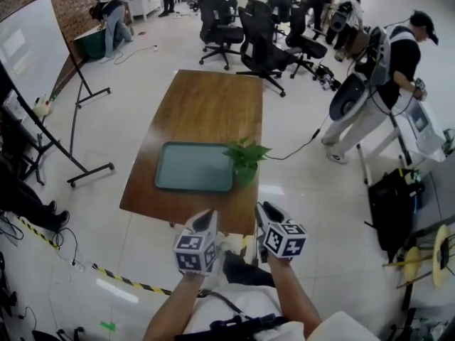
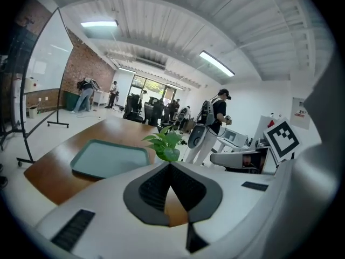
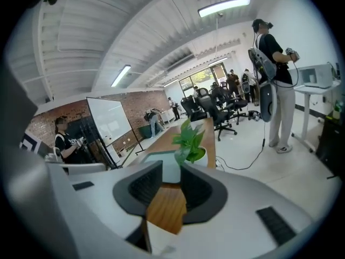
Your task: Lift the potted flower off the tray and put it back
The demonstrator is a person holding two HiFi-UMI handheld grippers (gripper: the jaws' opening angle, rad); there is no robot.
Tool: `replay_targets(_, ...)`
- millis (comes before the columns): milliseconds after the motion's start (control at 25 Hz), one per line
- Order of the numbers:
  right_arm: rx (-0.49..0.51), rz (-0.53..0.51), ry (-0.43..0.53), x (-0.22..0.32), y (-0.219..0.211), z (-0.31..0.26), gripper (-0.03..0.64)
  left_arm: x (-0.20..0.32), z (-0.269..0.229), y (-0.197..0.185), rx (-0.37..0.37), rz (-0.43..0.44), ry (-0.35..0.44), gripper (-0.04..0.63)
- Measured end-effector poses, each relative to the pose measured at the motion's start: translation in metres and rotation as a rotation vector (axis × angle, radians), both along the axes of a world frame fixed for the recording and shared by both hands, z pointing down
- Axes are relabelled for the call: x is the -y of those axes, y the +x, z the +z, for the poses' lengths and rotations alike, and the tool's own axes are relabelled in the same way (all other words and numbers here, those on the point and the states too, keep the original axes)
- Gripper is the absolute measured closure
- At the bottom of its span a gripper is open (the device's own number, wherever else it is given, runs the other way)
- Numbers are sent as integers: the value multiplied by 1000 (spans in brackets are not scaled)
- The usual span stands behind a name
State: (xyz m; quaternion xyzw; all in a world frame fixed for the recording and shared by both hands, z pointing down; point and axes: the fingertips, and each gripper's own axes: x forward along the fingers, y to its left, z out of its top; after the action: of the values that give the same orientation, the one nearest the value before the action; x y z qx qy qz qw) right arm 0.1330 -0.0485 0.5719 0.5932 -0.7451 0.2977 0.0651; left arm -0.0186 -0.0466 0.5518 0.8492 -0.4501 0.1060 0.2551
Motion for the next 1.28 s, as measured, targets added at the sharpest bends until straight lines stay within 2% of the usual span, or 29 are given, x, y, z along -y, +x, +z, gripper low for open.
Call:
replay_targets(400,14,29,10,-9,12,-5,491,-6,0,17,4,40,7,603)
replay_targets(680,37,46,8,8,28,-2,489,11,-2,20,-38,-13,-3,601)
replay_targets(1040,5,88,10,76,79,8,486,37,-14,63,-48,45,4,601)
replay_targets(1280,3,99,-10,135,99,21,482,66,-22,77,-44,69,20,601)
